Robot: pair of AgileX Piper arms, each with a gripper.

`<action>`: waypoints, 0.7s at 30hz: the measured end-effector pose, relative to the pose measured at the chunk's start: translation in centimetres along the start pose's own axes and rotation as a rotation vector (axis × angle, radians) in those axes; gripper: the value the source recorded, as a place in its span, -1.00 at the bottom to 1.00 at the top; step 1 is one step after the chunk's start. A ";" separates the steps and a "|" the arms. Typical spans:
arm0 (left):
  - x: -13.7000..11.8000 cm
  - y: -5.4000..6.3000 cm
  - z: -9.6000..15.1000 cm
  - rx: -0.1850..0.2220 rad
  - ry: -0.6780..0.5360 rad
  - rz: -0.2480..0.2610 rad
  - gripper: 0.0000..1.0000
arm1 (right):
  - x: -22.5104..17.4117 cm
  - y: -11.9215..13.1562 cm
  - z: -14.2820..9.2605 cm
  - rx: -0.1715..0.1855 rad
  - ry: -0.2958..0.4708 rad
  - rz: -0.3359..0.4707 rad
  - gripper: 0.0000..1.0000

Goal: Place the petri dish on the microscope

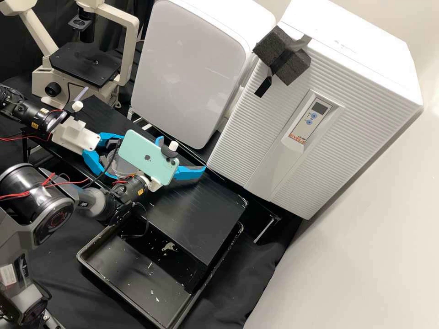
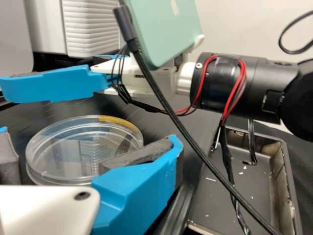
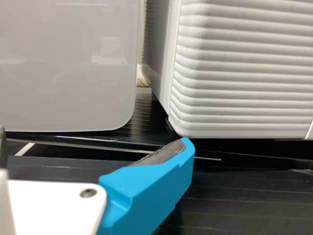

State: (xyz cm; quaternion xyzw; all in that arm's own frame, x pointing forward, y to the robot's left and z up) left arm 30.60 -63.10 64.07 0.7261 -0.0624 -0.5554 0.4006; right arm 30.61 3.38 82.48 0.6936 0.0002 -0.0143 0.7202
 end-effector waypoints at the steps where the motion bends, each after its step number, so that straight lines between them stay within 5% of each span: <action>1: 0.0 -0.1 -0.1 -0.003 0.002 0.000 -1.00 | 0.0 0.0 0.0 0.000 0.000 0.000 1.00; 14: -0.1 -0.3 -0.3 -0.042 0.021 0.023 -1.00 | 0.0 0.0 0.0 0.000 0.000 0.000 1.00; 21: -0.2 -0.6 -0.3 -0.016 0.022 0.027 -1.00 | 0.0 0.0 0.0 0.000 0.000 0.000 1.00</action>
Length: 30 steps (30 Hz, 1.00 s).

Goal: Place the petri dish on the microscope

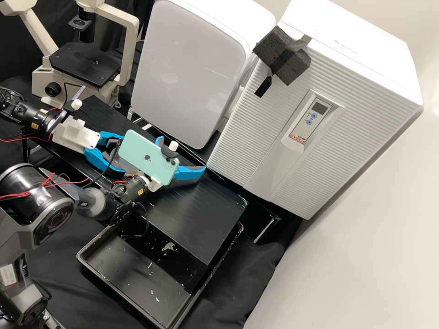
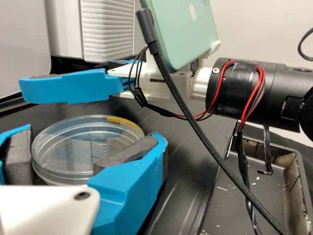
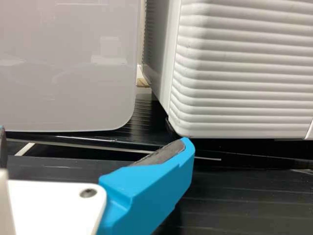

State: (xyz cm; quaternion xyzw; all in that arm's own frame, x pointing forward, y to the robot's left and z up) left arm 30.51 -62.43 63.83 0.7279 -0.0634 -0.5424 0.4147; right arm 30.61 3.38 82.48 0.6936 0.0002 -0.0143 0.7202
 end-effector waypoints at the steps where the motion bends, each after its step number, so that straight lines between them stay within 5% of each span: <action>1: 0.0 0.1 0.0 -0.002 -0.003 0.007 -1.00 | 0.0 0.0 0.0 0.000 0.000 0.000 1.00; 7: -0.1 -0.1 0.0 0.009 -0.003 0.011 -1.00 | 0.0 0.0 0.0 0.000 0.000 0.000 1.00; 8: -0.1 -0.1 0.0 0.012 -0.003 0.011 1.00 | 0.0 0.0 0.0 0.000 0.000 0.000 1.00; 21: -0.1 -0.3 0.1 0.057 0.003 0.014 1.00 | 0.0 0.0 0.0 0.000 0.000 0.000 1.00; 22: -0.1 -0.4 0.1 0.060 0.006 0.015 -1.00 | 0.0 0.0 0.0 0.000 0.000 0.000 1.00; 30: -0.1 -0.6 0.2 0.093 0.024 0.026 -1.00 | 0.0 0.0 0.0 0.000 0.000 0.000 1.00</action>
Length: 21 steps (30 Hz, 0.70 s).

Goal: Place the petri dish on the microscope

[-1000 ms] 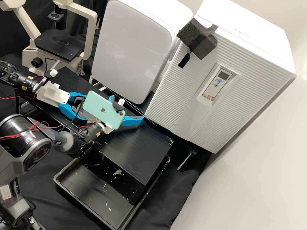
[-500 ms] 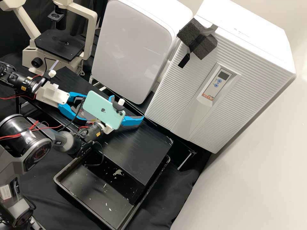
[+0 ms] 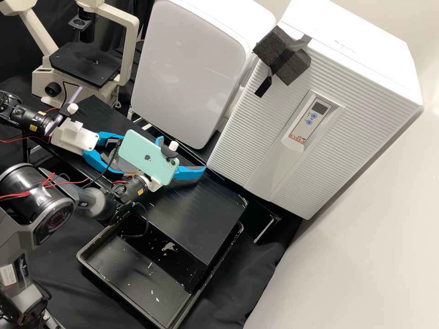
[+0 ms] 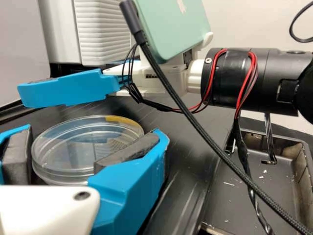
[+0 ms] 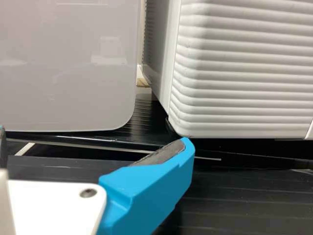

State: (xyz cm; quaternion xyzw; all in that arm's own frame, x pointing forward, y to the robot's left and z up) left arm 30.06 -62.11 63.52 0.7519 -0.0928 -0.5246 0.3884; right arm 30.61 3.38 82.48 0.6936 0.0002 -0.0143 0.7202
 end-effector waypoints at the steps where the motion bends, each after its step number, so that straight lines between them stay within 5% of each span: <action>1: 0.0 0.0 0.0 0.005 -0.002 0.000 -1.00 | 0.0 0.0 0.0 0.000 0.000 0.000 1.00; 21: -0.1 -0.2 0.0 -0.001 -0.001 0.000 -1.00 | 0.0 0.0 0.0 0.000 0.000 0.000 1.00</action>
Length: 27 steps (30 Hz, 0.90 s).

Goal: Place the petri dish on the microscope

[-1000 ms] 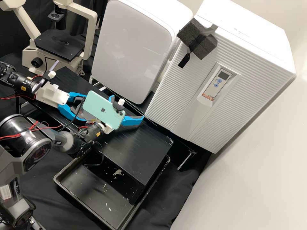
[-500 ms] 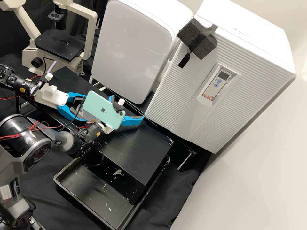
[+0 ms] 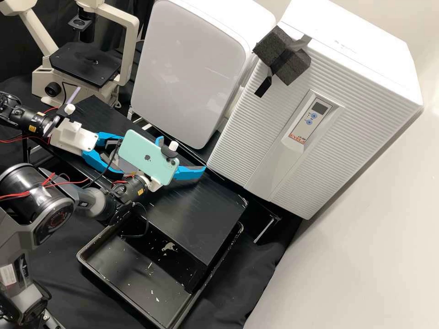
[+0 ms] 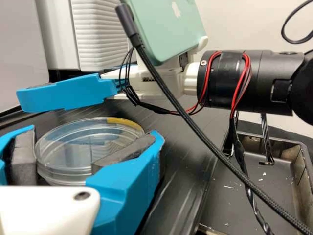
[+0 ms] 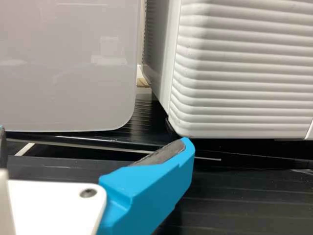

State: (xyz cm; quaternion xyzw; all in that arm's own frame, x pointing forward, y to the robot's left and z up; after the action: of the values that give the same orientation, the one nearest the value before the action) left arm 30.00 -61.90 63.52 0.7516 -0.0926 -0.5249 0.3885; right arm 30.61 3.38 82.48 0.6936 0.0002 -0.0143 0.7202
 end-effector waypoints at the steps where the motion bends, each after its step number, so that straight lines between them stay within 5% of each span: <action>1: 0.0 0.0 0.0 -0.012 0.001 0.000 -1.00 | 0.0 0.0 0.0 0.000 0.000 0.000 1.00; 6: -0.6 0.4 -0.9 -0.028 0.041 0.001 -1.00 | 0.0 0.0 0.0 0.000 0.000 0.000 1.00; 11: -2.7 1.8 -3.1 -0.112 0.169 0.026 -1.00 | 0.0 0.0 0.0 0.000 0.000 0.000 1.00; 19: -8.5 4.7 -6.3 -0.193 0.367 0.175 -1.00 | 0.0 0.0 0.0 0.000 0.000 0.000 1.00; 27: -14.7 5.0 -8.8 -0.265 0.593 0.292 -1.00 | 0.0 0.0 0.0 0.000 0.000 0.000 1.00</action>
State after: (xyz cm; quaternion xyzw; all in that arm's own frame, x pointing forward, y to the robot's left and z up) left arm 32.55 -53.02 78.74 0.7932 -0.0136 -0.2304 0.5635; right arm 30.61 3.38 82.48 0.6936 0.0002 -0.0143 0.7202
